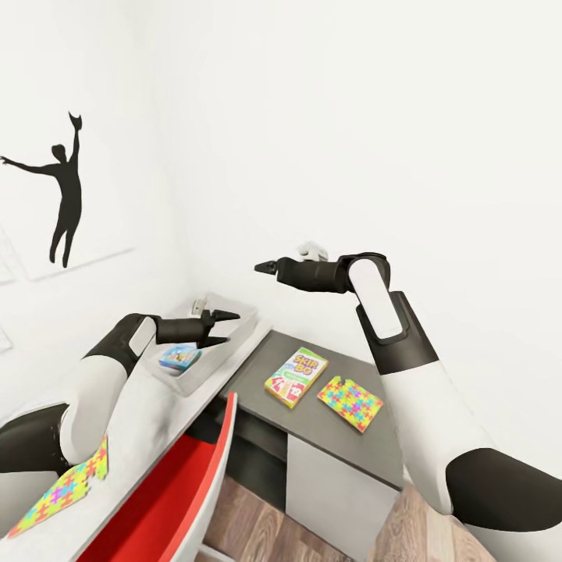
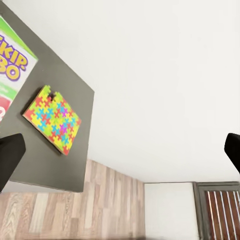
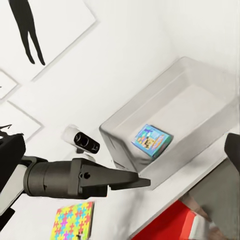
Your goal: Put all the toys in the child's room - the three board games (two on the bed and one on the table), the two jigsaw puzzles on the table, and the tennis ball on the table - inside the toy box on the table in the child's room.
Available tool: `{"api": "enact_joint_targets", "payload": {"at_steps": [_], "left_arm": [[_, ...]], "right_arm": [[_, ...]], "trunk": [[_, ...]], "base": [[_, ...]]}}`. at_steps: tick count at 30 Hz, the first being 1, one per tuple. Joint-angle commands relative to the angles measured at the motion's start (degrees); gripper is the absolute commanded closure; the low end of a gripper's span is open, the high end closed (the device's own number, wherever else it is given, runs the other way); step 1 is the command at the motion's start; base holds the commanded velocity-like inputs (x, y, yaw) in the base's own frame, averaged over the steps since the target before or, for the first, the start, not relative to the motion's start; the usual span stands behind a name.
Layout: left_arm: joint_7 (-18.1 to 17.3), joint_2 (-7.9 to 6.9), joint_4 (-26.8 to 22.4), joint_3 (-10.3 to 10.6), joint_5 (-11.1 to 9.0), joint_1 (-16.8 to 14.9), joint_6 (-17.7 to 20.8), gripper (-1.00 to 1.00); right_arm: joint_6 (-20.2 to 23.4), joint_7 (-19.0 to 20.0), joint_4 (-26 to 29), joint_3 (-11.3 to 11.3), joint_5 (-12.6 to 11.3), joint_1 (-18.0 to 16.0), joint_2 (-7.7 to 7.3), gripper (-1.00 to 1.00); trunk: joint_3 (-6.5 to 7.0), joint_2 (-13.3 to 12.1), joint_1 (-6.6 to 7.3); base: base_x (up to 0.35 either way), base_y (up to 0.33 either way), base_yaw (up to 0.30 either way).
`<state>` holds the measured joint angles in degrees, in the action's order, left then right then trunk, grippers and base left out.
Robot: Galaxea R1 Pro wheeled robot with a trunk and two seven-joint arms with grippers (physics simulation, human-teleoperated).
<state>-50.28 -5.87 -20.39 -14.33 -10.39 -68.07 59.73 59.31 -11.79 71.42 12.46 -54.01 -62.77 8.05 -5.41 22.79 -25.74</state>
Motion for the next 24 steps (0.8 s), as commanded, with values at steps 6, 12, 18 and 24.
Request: {"api": "enact_joint_targets", "payload": {"at_steps": [6, 12, 18, 24], "left_arm": [[-0.26, -0.02, 0.02, -0.26, 0.28, 0.00, 0.21, -1.00], [-0.26, -0.39, 0.01, -0.20, 0.28, 0.04, 0.21, -1.00], [-0.26, -0.60, 0.01, -0.19, 0.28, 0.04, 0.21, -1.00], [-0.26, -0.77, 0.02, -0.18, 0.28, 0.10, 0.21, -1.00]], "right_arm": [[0.10, -0.61, 0.03, -0.05, -0.57, -0.07, 0.04, -1.00], [0.10, -0.61, 0.03, -0.06, -0.57, -0.07, 0.04, -1.00], [0.10, -0.61, 0.03, -0.07, -0.57, -0.07, 0.03, -1.00], [0.10, -0.61, 0.03, -0.07, -0.57, -0.07, -0.03, -1.00]], "trunk": [[0.10, 0.13, -0.04], [0.34, 0.13, -0.04], [0.60, 0.13, -0.04], [0.87, 0.13, -0.04]], "base": [[-0.057, 0.000, -0.277], [-0.194, 0.000, -0.277], [-0.093, 0.000, -0.276], [-0.097, 0.000, -0.273]]}}
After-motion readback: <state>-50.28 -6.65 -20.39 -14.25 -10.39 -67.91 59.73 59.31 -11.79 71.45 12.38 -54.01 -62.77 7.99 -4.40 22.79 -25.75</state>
